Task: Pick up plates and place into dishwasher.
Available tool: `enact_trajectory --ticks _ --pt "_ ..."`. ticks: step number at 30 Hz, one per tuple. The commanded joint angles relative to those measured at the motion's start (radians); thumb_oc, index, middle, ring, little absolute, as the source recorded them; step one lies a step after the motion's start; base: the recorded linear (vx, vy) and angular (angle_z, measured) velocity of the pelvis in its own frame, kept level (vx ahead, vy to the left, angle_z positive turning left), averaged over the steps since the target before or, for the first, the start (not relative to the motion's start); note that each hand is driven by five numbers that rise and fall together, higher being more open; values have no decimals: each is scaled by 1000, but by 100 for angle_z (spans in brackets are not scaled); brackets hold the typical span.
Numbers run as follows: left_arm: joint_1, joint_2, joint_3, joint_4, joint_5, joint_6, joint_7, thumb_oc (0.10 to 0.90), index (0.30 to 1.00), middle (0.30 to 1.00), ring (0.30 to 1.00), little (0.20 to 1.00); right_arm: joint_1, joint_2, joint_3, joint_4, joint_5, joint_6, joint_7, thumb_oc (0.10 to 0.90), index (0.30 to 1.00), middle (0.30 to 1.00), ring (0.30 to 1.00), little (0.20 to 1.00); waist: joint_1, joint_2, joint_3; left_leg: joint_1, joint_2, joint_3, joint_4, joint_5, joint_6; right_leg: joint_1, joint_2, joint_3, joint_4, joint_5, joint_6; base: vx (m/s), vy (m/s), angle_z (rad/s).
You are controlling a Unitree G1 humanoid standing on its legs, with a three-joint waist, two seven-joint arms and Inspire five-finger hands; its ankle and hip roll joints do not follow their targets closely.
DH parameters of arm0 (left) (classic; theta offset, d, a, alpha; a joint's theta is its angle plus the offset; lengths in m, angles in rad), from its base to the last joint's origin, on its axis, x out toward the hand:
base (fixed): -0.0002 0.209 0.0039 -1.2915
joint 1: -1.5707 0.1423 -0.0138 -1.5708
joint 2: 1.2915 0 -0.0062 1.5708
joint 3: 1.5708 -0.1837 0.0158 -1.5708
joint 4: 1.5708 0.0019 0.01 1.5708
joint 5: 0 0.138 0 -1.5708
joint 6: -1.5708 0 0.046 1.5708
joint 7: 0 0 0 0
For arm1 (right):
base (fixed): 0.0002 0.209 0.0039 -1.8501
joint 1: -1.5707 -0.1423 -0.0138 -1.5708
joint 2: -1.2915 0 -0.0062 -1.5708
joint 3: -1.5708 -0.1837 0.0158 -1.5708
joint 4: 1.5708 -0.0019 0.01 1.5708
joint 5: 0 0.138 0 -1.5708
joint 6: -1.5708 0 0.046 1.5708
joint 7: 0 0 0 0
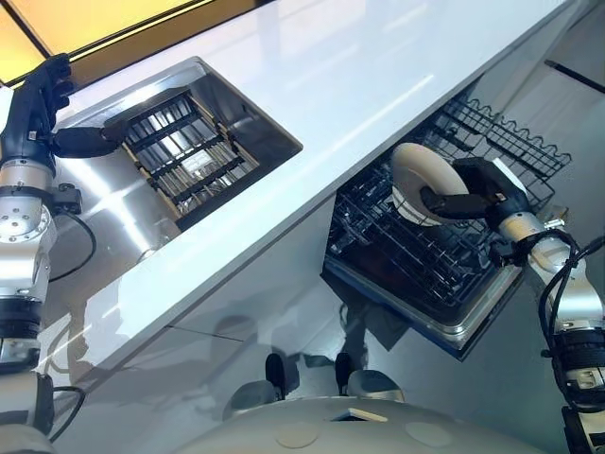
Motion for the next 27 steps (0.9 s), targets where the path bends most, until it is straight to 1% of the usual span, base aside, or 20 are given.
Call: enact_trajectory --ticks 1,2,3,4,7,9,10,11,14,17,19,22,23,24,25,26,27 --pt "-35 63 95 4 19 -121 34 800 900 900 900 900 -106 -88 -38 -99 89 -26 22 100 300 300 300 200 -10 15 -102 -25 -20 13 12 -59 -17 -87 14 -32 173 -113 78 0 0 0" --pt "-25 59 101 2 21 -123 30 800 900 900 900 900 -100 -87 -38 -110 83 3 38 100 300 300 300 200 -10 12 -100 -26 -20 12 13 -59 -17 -87 14 -31 174 -113 77 0 0 0" --pt "-24 59 101 0 21 -122 31 800 900 900 900 900 -99 -87 -37 -112 81 5 38 100 300 300 300 200 -10 12 -100 -26 -20 12 13 -58 -17 -87 14 -31 174 -113 77 10 -8 3" --pt "-19 61 102 -9 14 -112 31 800 900 900 900 900 -90 -85 -28 -123 64 39 40 100 300 300 300 200 -10 11 -97 -27 -19 12 13 -57 -18 -88 13 -34 176 -113 77 1 1 6" --pt "-16 49 89 -8 11 -119 36 800 900 900 900 900 -83 -58 1 -97 14 96 1 100 300 300 300 200 -7 8 -90 -30 -20 8 14 -55 -18 -90 13 -37 177 -111 76 -4 3 6" --pt "-23 42 76 -6 9 -121 38 800 900 900 900 900 -88 -44 26 -58 -36 121 -36 100 300 300 300 200 -3 8 -87 -31 -19 8 14 -53 -18 -90 11 -39 175 -109 75 0 0 0" --pt "-26 38 64 -7 7 -118 42 800 900 900 900 900 -91 -36 46 -19 -74 121 -50 100 300 300 300 200 -1 9 -86 -32 -18 8 14 -53 -19 -90 11 -41 174 -108 76 0 0 0" --pt "-33 34 51 -9 4 -114 45 800 900 900 900 900 -99 -32 69 20 -88 127 -71 100 300 300 300 200 4 9 -83 -32 -18 7 14 -52 -20 -88 10 -44 173 -107 75 0 0 0" --pt "-52 18 16 -21 10 -96 53 800 900 900 900 900 -136 -14 125 114 -117 175 -132 100 300 300 300 200 15 9 -76 -30 -18 5 15 -51 -20 -81 10 -49 170 -106 72 11 5 1" --pt "-70 3 -19 -41 18 -72 65 800 900 900 900 900 -174 18 178 207 -142 187 -185 100 300 300 300 200 30 10 -68 -27 -18 0 17 -52 -21 -71 10 -54 167 -107 70 34 6 3" --pt "-85 -8 -41 -51 22 -57 68 800 900 900 900 900 -205 39 211 270 -148 183 -221 100 300 300 300 200 42 11 -62 -25 -19 -5 18 -53 -20 -65 9 -58 165 -107 69 32 -1 6" --pt "-107 -14 -66 -60 17 -33 66 800 900 900 900 900 -249 65 251 341 -142 161 -287 100 300 300 300 200 56 13 -57 -22 -19 -11 19 -56 -21 -58 10 -61 162 -106 68 30 -1 4" --pt "-111 -16 -72 -63 17 -29 67 800 900 900 900 900 -257 71 256 355 -136 151 -294 100 300 300 300 200 58 14 -56 -22 -20 -12 19 -56 -21 -56 10 -62 161 -106 68 34 1 2" --pt "-116 -18 -79 -67 17 -20 66 800 900 900 900 900 -271 81 265 371 -137 135 -311 443 594 594 594 543 62 15 -55 -21 -20 -14 19 -55 -21 -54 10 -63 159 -105 68 30 3 9" --pt "-121 -23 -89 -72 15 -13 66 800 900 900 900 900 -290 92 280 383 -143 102 -341 800 900 900 900 900 67 16 -54 -20 -21 -15 20 -56 -22 -52 10 -64 157 -104 68 29 5 14" --pt "-122 -28 -95 -74 17 -12 67 800 900 900 900 900 -304 97 289 383 -143 57 -355 800 900 900 900 900 70 17 -52 -19 -21 -16 20 -56 -22 -50 10 -65 155 -102 68 33 9 13" --pt "-118 -32 -101 -79 15 -12 69 800 900 900 900 900 -323 105 298 360 -126 11 -395 800 900 900 900 900 74 20 -49 -18 -22 -18 20 -56 -21 -47 10 -65 153 -100 68 28 12 8"
